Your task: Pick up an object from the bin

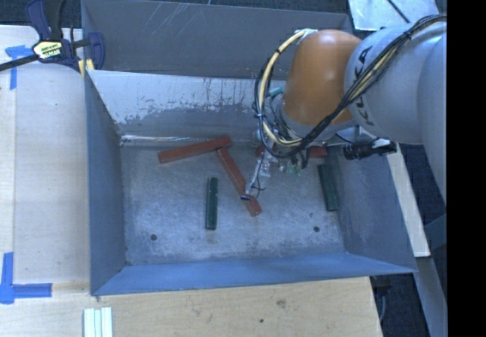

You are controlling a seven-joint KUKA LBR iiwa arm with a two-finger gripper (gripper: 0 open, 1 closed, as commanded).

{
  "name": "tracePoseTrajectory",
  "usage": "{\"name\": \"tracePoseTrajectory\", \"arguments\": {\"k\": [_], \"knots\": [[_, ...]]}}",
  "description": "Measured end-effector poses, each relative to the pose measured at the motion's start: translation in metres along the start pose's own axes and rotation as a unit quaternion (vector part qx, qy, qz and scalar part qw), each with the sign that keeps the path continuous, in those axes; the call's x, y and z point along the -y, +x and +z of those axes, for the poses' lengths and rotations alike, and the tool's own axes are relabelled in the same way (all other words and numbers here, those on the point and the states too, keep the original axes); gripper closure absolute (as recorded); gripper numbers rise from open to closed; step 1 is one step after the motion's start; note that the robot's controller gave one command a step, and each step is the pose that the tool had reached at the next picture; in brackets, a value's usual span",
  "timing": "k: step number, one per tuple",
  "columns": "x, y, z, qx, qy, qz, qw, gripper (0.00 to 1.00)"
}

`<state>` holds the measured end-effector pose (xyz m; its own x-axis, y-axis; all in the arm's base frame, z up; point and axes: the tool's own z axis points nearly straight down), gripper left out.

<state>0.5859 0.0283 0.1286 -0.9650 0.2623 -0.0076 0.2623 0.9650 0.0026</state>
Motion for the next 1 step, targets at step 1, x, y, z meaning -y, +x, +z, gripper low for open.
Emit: {"name": "tracePoseTrajectory", "arguments": {"k": [1], "knots": [[0.002, 0.0113, 0.0171, -0.0028, 0.001, 0.028, 0.9996, 0.0]]}}
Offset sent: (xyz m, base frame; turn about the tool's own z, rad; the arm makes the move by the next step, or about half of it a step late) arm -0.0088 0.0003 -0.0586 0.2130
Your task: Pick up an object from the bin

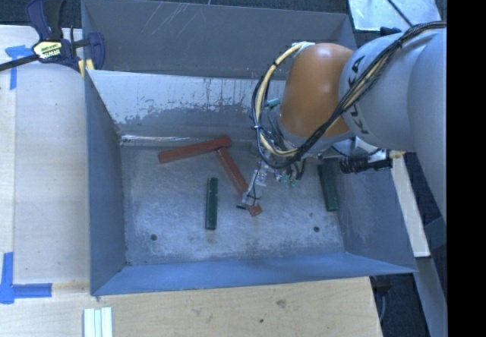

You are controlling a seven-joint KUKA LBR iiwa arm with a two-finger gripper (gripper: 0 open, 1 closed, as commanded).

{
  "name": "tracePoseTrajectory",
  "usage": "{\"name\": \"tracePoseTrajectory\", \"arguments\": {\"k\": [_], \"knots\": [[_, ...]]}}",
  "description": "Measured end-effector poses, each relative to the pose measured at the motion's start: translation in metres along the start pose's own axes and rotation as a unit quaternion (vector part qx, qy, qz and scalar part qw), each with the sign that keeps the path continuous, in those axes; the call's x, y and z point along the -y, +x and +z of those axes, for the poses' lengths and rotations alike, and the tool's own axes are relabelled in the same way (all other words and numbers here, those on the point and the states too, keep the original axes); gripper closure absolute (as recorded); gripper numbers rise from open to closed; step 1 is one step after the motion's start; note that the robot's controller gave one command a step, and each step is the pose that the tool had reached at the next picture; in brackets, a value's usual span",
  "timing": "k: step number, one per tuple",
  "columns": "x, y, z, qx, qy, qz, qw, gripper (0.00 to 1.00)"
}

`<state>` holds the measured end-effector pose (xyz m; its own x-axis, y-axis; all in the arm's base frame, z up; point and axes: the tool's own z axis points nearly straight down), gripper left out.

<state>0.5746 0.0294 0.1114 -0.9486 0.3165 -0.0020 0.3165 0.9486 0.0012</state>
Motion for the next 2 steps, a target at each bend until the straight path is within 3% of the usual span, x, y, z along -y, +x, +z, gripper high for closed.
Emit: {"name": "tracePoseTrajectory", "arguments": {"k": [1, 2], "knots": [[0.0, -0.003, 0.039, -0.0001, 0.0, 0.077, 0.997, 0.0], [-0.014, 0.006, 0.04, 0.0004, 0.001, -0.01, 1.0, 1.0]]}}
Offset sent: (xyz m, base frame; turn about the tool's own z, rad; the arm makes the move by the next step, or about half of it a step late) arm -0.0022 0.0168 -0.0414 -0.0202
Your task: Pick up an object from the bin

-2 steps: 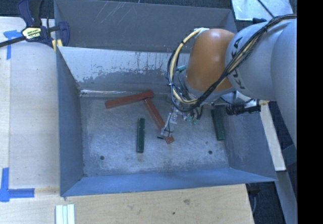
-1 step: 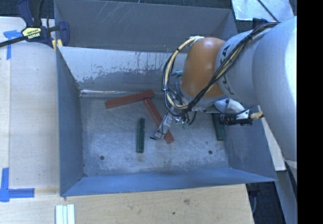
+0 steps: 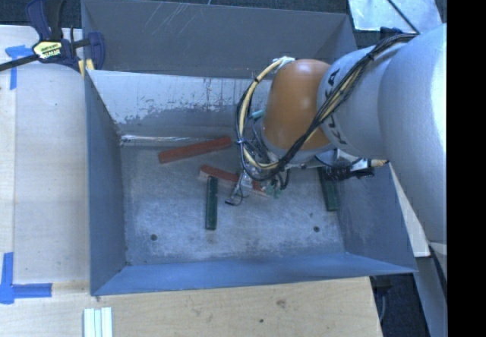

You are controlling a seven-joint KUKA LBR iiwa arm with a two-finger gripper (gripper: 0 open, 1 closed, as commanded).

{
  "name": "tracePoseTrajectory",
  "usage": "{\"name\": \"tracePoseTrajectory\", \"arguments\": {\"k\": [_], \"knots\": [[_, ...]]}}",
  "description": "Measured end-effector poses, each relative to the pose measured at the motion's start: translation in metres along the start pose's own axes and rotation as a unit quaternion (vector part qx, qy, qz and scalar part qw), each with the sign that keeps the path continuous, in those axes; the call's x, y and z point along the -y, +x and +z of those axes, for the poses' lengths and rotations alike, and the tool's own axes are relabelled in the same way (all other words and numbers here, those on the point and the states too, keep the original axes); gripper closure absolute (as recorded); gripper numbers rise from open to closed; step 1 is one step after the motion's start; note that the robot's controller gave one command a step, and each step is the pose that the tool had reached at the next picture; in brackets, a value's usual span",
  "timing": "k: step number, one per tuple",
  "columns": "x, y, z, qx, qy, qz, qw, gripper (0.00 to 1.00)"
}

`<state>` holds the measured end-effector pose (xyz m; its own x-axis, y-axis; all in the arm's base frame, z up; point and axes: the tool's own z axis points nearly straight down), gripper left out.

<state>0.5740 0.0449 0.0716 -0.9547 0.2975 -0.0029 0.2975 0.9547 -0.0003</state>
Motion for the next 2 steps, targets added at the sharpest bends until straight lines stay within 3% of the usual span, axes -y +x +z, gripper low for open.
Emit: {"name": "tracePoseTrajectory", "arguments": {"k": [2], "knots": [[0.0, 0.0, 0.0, 0.0, 0.0, 0.0, 1.0, 1.0]]}}
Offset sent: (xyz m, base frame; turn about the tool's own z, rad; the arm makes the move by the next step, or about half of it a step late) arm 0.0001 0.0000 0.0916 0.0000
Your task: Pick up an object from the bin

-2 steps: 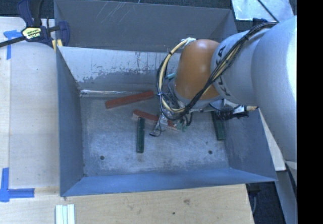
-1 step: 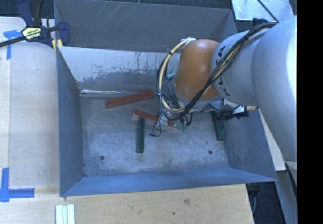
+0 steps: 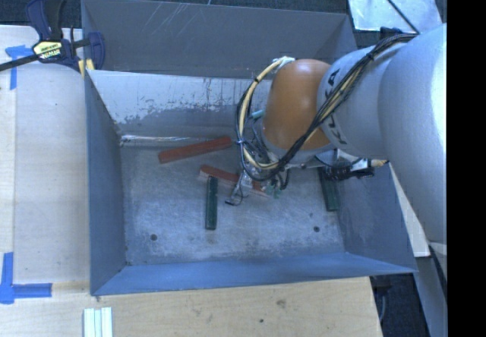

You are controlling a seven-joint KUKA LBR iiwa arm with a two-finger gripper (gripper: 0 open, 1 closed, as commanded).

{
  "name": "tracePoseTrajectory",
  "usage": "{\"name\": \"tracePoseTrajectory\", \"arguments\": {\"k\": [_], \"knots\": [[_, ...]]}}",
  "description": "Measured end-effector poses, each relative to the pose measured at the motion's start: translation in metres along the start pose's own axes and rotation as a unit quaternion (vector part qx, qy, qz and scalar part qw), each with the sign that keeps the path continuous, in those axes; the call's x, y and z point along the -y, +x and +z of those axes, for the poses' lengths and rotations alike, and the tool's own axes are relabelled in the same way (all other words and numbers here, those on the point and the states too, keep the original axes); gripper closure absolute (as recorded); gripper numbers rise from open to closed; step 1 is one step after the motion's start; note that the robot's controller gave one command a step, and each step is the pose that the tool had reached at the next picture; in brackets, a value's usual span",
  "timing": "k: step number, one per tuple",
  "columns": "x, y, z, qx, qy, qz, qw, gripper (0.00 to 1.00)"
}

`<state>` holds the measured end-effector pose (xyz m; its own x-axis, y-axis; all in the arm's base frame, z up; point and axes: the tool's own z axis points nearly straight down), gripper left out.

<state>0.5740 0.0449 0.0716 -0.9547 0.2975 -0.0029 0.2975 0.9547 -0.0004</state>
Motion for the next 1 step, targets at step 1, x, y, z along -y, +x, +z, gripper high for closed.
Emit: {"name": "tracePoseTrajectory", "arguments": {"k": [1], "knots": [[0.0004, 0.0008, -0.0036, -0.0003, 0.0, 0.0, 1.0, 1.0]]}}
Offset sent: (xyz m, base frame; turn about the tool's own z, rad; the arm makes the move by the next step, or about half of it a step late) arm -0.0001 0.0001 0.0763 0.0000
